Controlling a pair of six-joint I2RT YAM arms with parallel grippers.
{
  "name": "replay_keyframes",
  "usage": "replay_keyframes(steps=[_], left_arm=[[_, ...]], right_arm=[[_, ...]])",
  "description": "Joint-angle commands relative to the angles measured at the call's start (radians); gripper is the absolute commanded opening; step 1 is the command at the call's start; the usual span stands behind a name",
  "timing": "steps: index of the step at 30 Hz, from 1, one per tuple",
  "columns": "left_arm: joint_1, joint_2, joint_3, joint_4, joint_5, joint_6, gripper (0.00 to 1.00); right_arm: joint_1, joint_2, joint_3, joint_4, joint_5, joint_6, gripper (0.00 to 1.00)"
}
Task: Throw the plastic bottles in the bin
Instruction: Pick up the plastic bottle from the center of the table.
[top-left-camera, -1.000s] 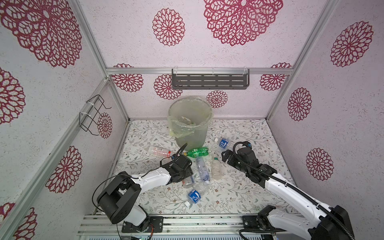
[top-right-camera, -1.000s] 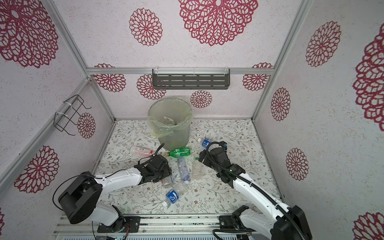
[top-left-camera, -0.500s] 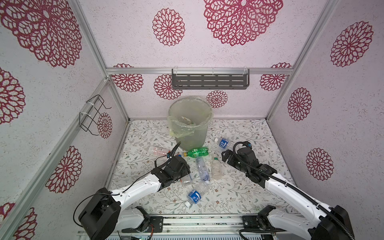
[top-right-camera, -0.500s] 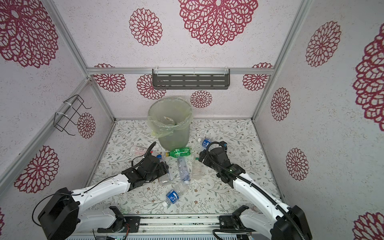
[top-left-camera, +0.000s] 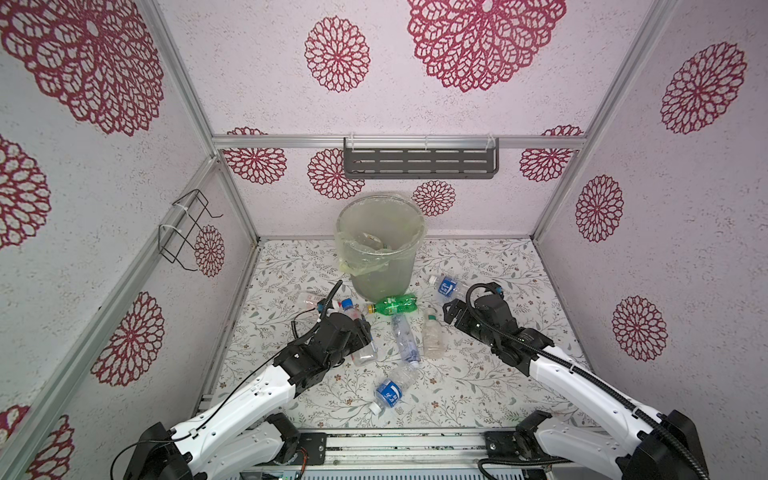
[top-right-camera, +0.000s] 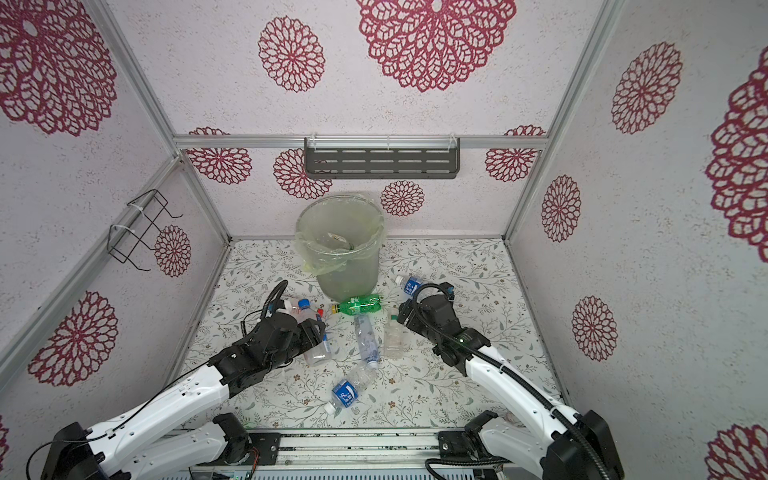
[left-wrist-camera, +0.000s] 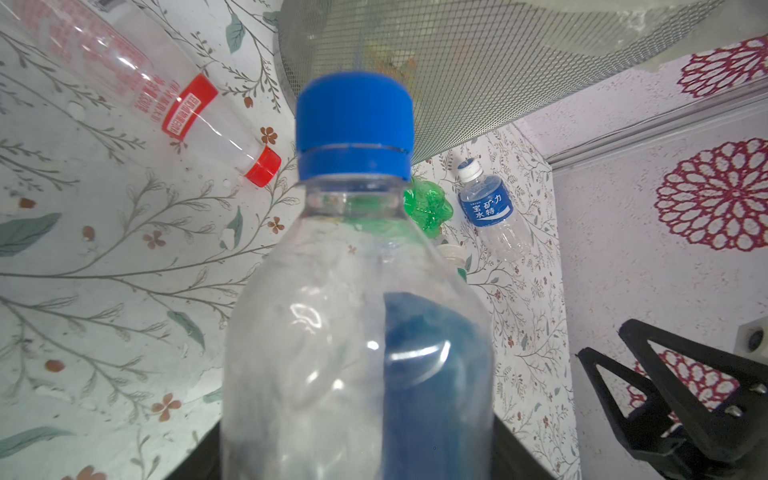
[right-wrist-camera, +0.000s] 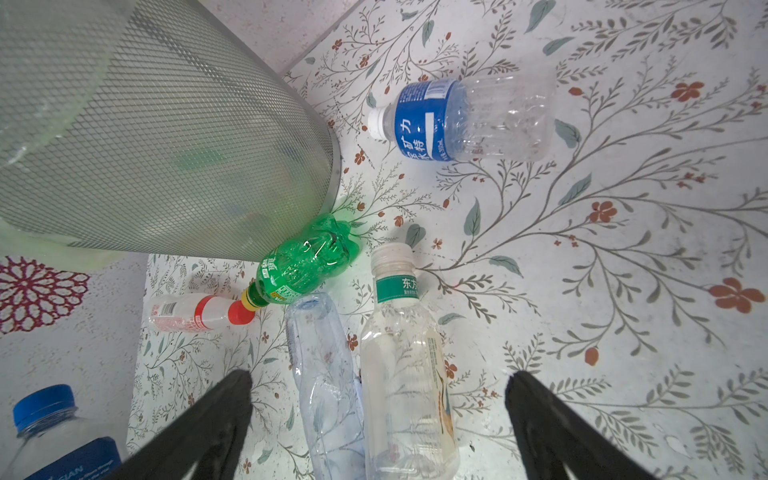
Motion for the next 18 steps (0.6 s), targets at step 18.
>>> replay_keyframes(steps=[18], left_arm=[[0.136, -0.152, 0.163, -0.302, -0.026, 0.102, 0.68]], right_arm=[[-0.004, 0.050, 0.033, -0.001, 0.008, 0.006, 0.99]])
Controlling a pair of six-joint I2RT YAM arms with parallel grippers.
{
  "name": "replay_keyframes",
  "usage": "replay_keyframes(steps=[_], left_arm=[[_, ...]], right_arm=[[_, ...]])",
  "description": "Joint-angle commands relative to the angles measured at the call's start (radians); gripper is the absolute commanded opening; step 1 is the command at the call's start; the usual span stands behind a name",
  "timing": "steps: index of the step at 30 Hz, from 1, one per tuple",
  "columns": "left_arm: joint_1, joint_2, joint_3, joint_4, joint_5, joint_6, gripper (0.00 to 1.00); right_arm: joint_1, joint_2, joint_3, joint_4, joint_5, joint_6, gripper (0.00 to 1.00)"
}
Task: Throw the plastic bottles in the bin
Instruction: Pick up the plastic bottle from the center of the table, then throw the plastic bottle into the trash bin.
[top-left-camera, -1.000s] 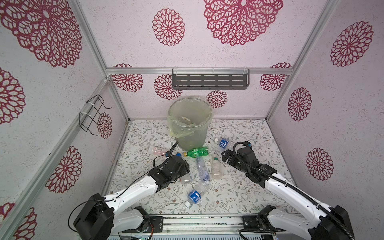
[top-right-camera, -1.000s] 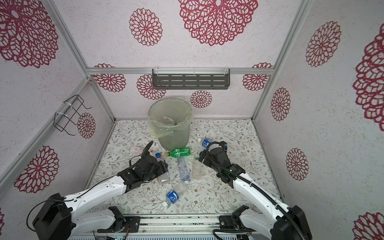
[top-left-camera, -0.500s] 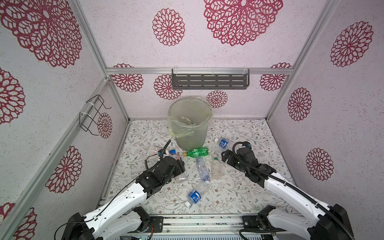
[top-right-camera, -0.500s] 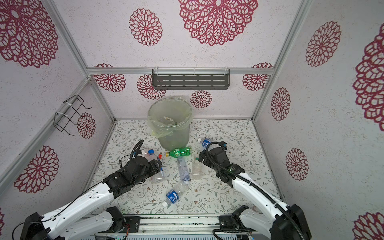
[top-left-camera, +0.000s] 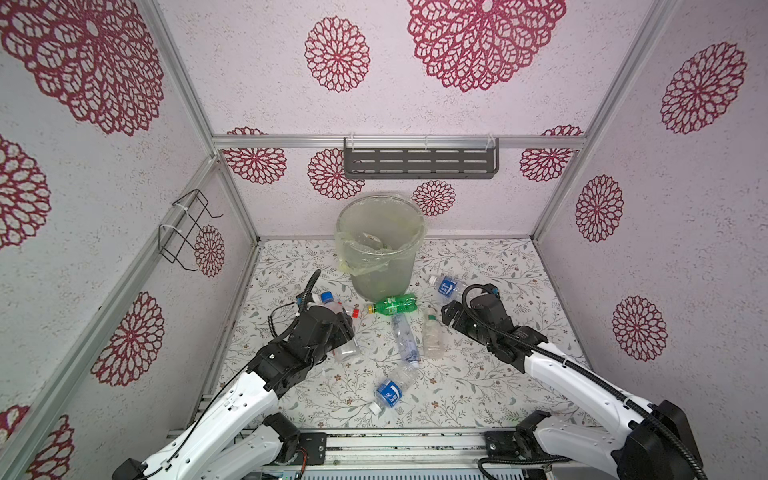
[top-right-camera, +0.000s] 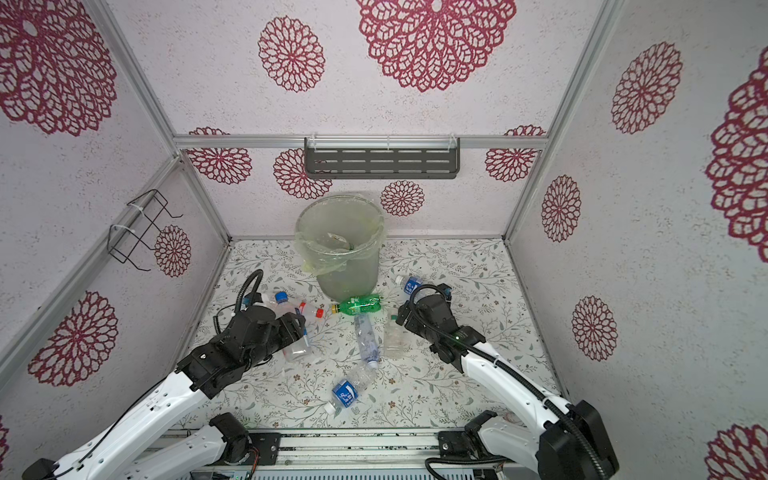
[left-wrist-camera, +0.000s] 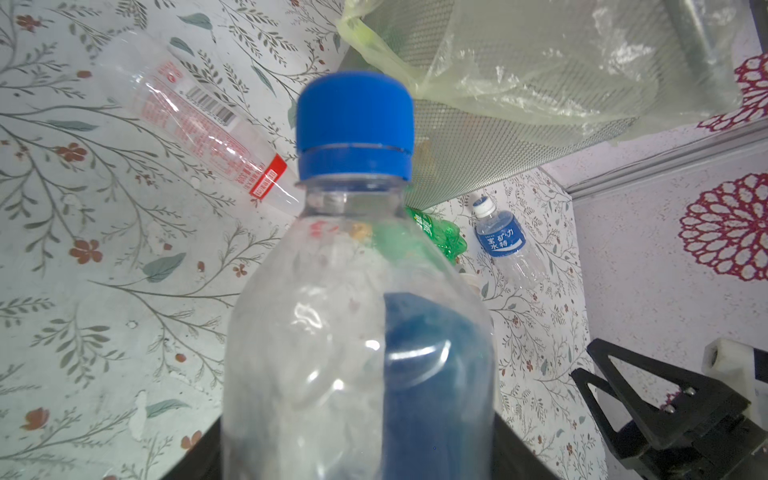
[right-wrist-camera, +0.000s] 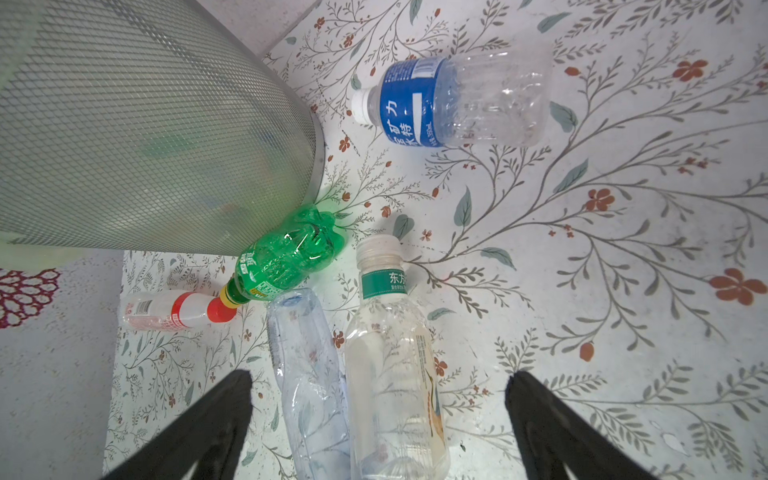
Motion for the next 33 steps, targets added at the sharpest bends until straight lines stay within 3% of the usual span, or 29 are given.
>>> replay_keyframes(steps=[1, 14, 25, 33], left_arm=[[0.033, -0.032, 0.042, -0.048, 0.007, 0.028, 0.67], [0.098, -0.091, 0.222, -0.109, 0.016, 0.100, 0.67], [0.149, -0.055, 0.381, -0.096, 0.005, 0.194, 0.68], [0.198, 0.031, 0.522, -0.090, 0.059, 0.246, 0.68]], right_arm=[[-0.003, 0.005, 0.032, 0.001, 0.011, 0.006, 0.99], [-0.006, 0.028, 0.040, 0.002, 0.010, -0.005, 0.99], [-0.008, 0.035, 0.025, 0.012, 0.003, -0.001, 0.99], [-0.010, 0.041, 0.026, 0.027, 0.003, -0.002, 0.99]])
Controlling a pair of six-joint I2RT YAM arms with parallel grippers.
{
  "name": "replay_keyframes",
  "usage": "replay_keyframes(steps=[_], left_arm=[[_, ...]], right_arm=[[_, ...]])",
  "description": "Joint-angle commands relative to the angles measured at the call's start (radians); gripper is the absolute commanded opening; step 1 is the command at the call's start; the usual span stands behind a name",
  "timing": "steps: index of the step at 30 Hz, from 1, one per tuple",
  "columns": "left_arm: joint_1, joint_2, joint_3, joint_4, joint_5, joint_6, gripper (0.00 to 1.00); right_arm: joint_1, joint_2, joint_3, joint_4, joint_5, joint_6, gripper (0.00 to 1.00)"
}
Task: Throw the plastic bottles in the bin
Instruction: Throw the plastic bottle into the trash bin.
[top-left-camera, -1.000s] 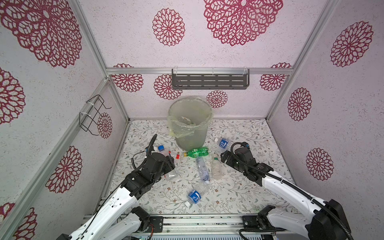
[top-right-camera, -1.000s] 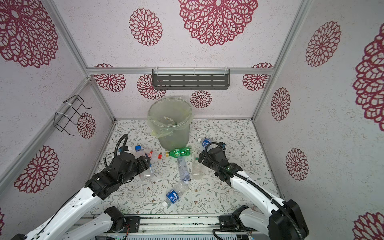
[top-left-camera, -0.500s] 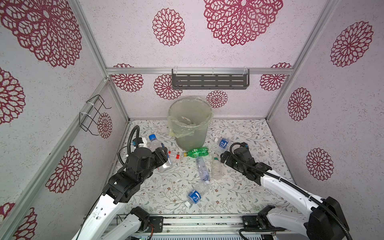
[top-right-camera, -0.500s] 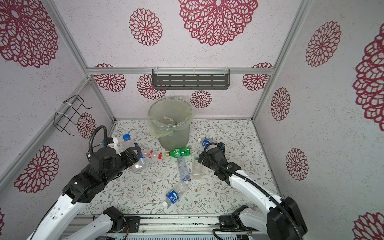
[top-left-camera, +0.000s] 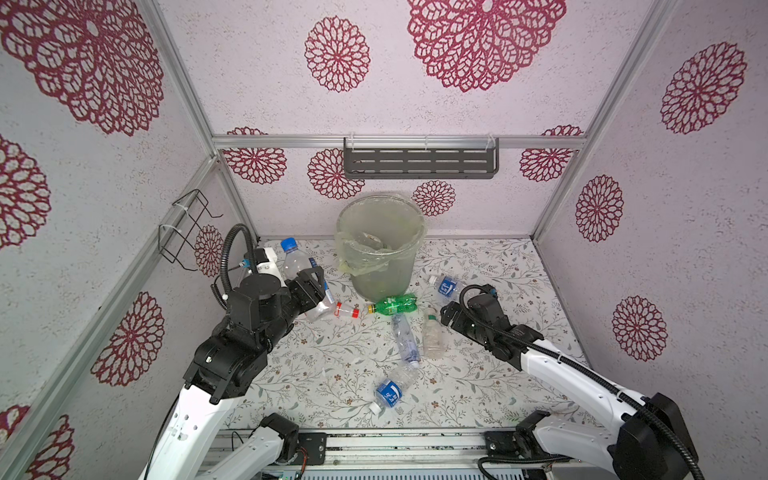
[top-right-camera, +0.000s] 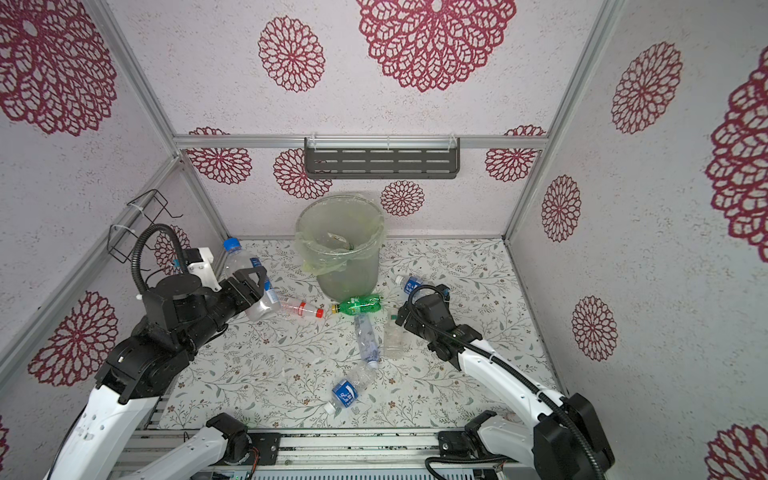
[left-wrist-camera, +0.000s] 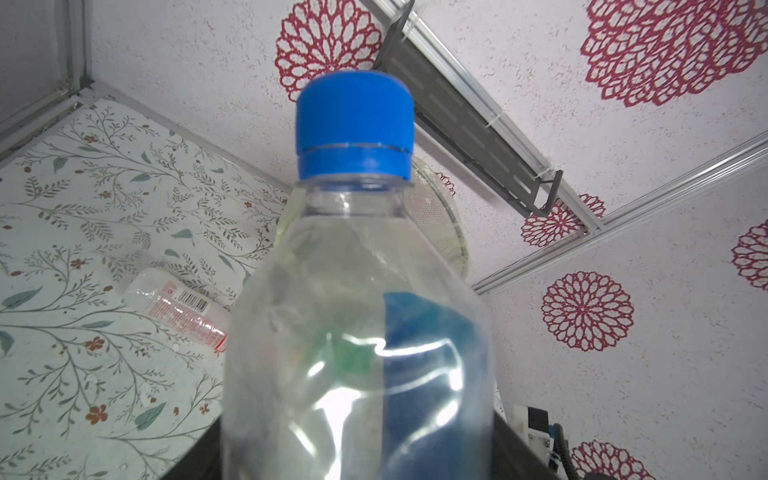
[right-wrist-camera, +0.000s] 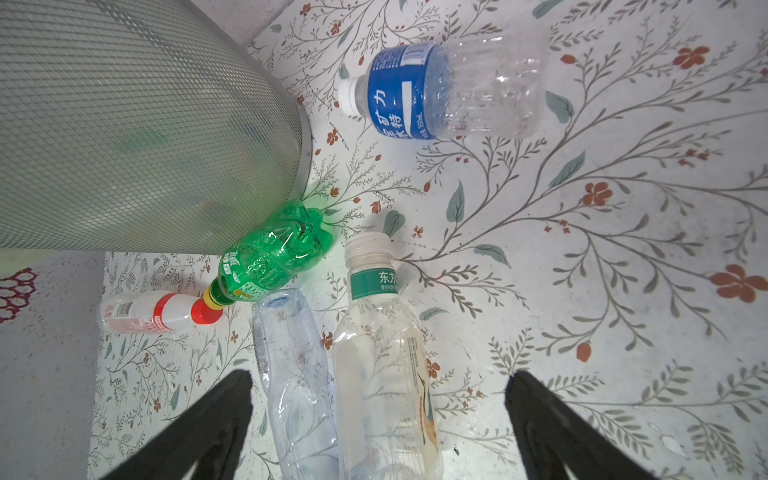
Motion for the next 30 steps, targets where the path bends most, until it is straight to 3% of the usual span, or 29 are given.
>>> replay_keyframes(steps=[1, 10, 17, 19, 22, 25, 26, 28, 30], left_arm=[[0.018, 0.022, 0.036, 0.017, 0.023, 0.036, 0.68], [0.038, 0.036, 0.019, 0.042, 0.029, 0.030, 0.65], [0.041, 0.273, 0.202, 0.094, 0.090, 0.070, 0.66], [0.045, 0.387, 0.288, 0.160, 0.086, 0.066, 0.66], [0.047, 0.633, 0.532, 0.174, 0.106, 0.089, 0.69], [0.048, 0.870, 0.814, 0.084, 0.149, 0.126, 0.86], [0.052, 0.942, 0.920, 0.026, 0.150, 0.130, 0.98], [0.055, 1.033, 1.084, -0.084, 0.184, 0.109, 0.97], [0.049, 1.025, 1.124, -0.101, 0.223, 0.092, 0.97]], right_arm=[[-0.006, 0.007, 0.027, 0.019, 0.001, -0.001, 0.99], [-0.008, -0.011, 0.025, 0.007, 0.003, -0.006, 0.99], [-0.011, -0.019, 0.028, 0.000, 0.002, -0.007, 0.99], [-0.011, -0.022, 0.027, -0.007, 0.000, -0.004, 0.99], [-0.013, -0.026, 0.028, -0.007, -0.009, 0.001, 0.99], [-0.014, -0.040, 0.027, -0.013, -0.009, 0.011, 0.99], [-0.014, -0.046, 0.024, -0.010, -0.008, 0.020, 0.99], [-0.014, -0.056, 0.017, 0.003, -0.023, 0.035, 0.99], [-0.012, -0.060, 0.024, -0.001, -0.038, 0.030, 0.99]])
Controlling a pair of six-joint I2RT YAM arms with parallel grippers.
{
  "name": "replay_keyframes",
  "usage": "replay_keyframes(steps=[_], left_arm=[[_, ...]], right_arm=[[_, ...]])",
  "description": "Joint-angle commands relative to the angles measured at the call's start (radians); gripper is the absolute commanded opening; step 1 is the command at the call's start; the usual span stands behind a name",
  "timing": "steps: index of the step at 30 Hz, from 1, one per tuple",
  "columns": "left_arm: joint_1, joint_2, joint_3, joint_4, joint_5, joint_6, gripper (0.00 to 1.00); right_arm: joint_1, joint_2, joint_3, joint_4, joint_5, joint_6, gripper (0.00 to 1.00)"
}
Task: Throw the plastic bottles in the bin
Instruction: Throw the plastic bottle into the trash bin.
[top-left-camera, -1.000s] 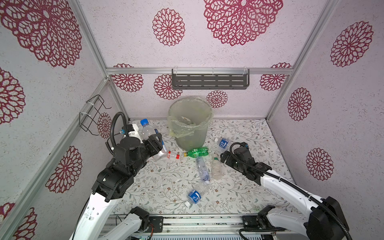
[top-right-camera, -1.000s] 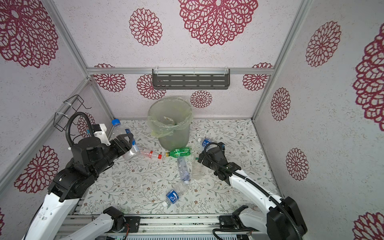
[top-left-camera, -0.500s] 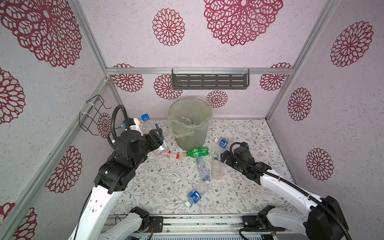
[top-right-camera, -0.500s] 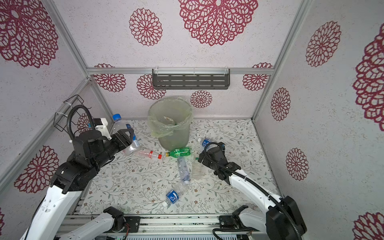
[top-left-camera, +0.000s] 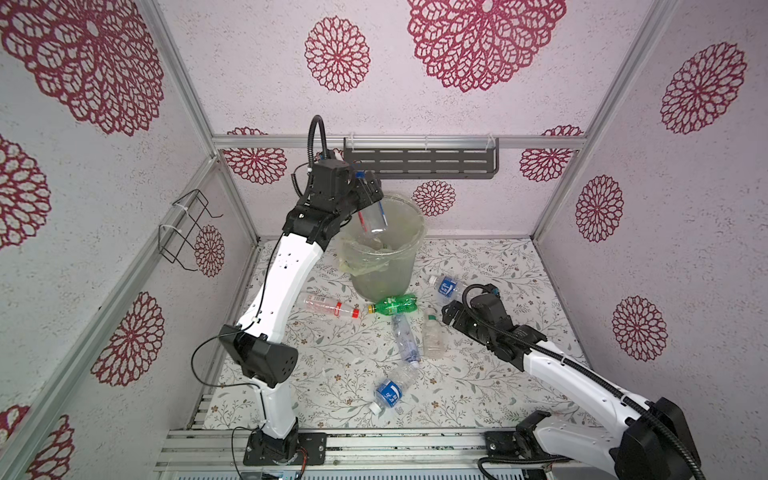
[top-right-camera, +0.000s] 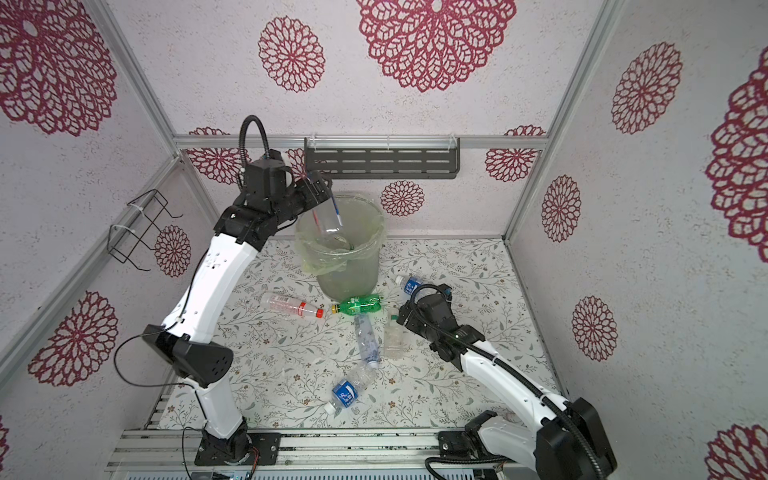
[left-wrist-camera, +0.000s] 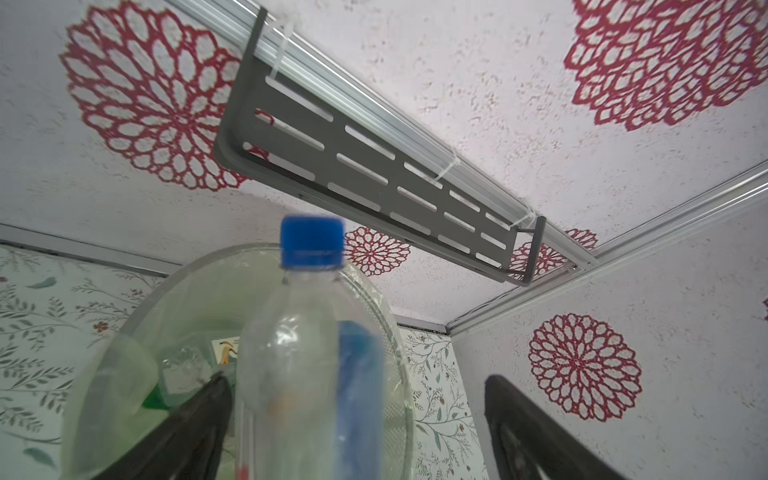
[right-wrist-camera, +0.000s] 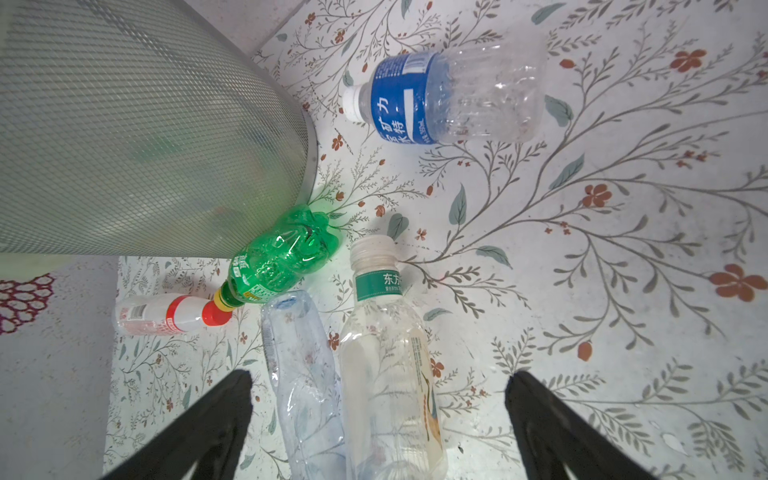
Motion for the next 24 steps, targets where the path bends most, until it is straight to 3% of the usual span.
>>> replay_keyframes(steps=[1, 4, 15, 24], left_arm=[[-0.005, -0.072, 0.045, -0.082, 0.067, 0.005, 0.97], [-0.008, -0.206, -0.094, -0.003, 0.083, 0.000, 0.97], [0.020, -0.507, -0.462, 0.003, 0.073, 0.059, 0.97], [0.028, -0.640, -0.701, 0.039, 0.080, 0.073, 0.97]], right_arm=[[-0.001, -0.030, 0.032, -0.011, -0.014, 0.014, 0.99], [-0.002, -0.032, 0.038, -0.046, 0.007, 0.012, 0.99], [0.002, 0.020, 0.082, -0.140, 0.070, 0.045, 0.99], [0.010, 0.001, 0.019, -0.068, 0.106, 0.104, 0.99]])
